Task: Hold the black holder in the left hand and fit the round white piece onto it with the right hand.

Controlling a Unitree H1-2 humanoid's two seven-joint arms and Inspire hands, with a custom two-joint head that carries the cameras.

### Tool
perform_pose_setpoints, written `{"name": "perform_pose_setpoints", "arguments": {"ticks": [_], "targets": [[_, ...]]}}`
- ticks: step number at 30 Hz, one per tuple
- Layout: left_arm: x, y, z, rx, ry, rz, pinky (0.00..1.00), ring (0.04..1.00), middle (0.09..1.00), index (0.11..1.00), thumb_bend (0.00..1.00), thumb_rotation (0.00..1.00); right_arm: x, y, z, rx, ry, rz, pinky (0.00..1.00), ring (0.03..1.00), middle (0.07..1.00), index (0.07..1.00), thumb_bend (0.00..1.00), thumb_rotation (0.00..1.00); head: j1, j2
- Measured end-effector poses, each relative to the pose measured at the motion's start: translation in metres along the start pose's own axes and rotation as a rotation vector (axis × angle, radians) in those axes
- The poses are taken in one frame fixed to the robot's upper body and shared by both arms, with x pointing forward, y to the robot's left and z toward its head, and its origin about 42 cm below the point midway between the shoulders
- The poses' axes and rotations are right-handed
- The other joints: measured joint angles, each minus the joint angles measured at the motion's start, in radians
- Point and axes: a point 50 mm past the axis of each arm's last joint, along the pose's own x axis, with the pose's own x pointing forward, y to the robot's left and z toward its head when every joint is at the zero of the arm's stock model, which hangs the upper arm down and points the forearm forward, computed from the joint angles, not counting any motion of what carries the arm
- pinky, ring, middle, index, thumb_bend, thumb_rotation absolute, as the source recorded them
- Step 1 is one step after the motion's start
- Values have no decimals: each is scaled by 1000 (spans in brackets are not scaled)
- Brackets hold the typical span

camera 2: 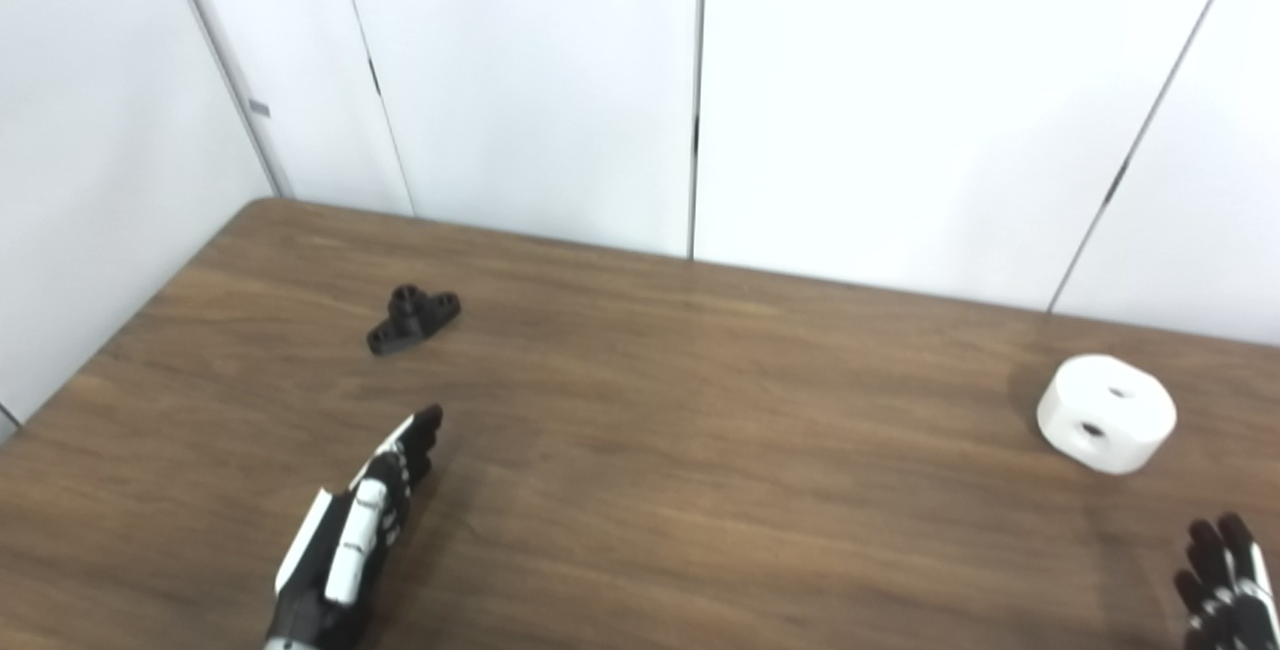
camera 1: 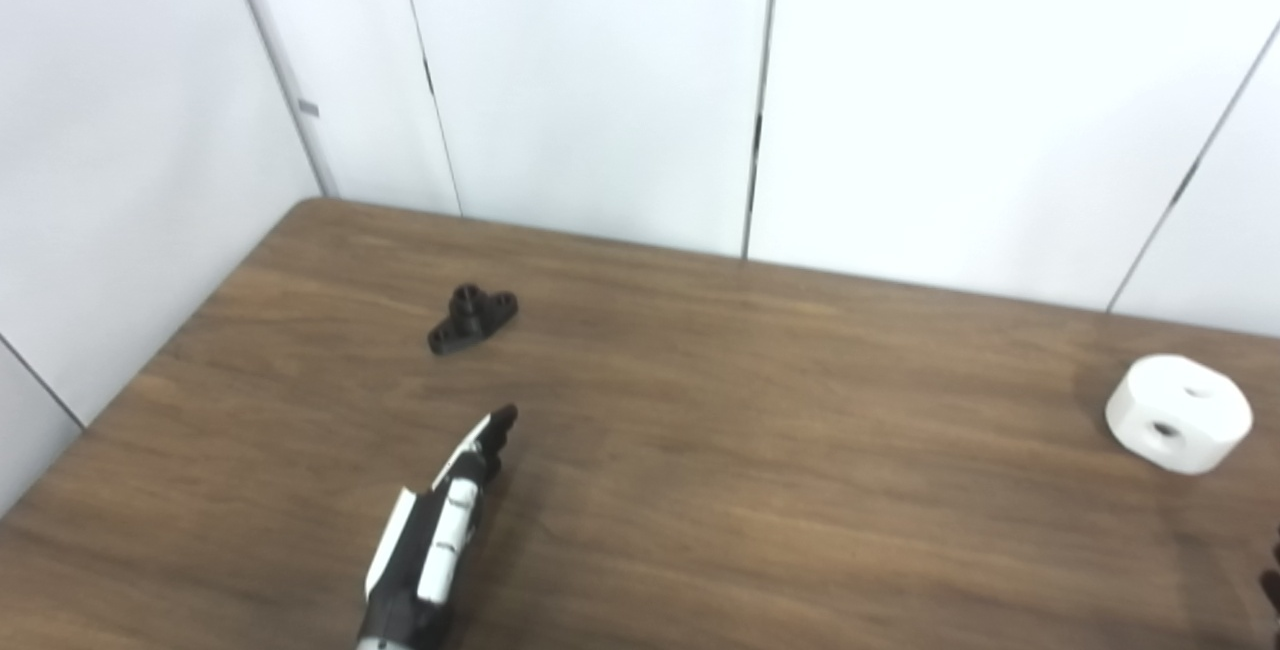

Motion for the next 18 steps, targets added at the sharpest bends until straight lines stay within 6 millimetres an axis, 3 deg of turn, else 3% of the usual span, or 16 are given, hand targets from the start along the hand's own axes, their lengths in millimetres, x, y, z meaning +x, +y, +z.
{"name": "perform_pose_setpoints", "arguments": {"ticks": [4, 13, 16, 18], "targets": [[0, -2, -1, 10, -2, 0, 1000, 996, 962, 926, 485, 1000, 0, -1, 0, -1, -5, -5, 998, 955, 932, 939, 742, 941, 5, -20], [0, -6, -2, 66, -5, 1, 1000, 986, 955, 912, 459, 968, 0, -2, 0, 1, -5, -10, 960, 932, 917, 924, 745, 932, -37, -8], [-1, -7, -1, 117, -6, 0, 957, 963, 948, 898, 441, 736, 0, -3, 0, 2, -5, -12, 964, 941, 919, 927, 763, 931, -49, -2], [-1, -6, 0, 179, -11, 20, 897, 927, 922, 877, 434, 520, 0, -3, 0, 5, -5, -13, 993, 955, 925, 928, 782, 931, -51, 0]]}}
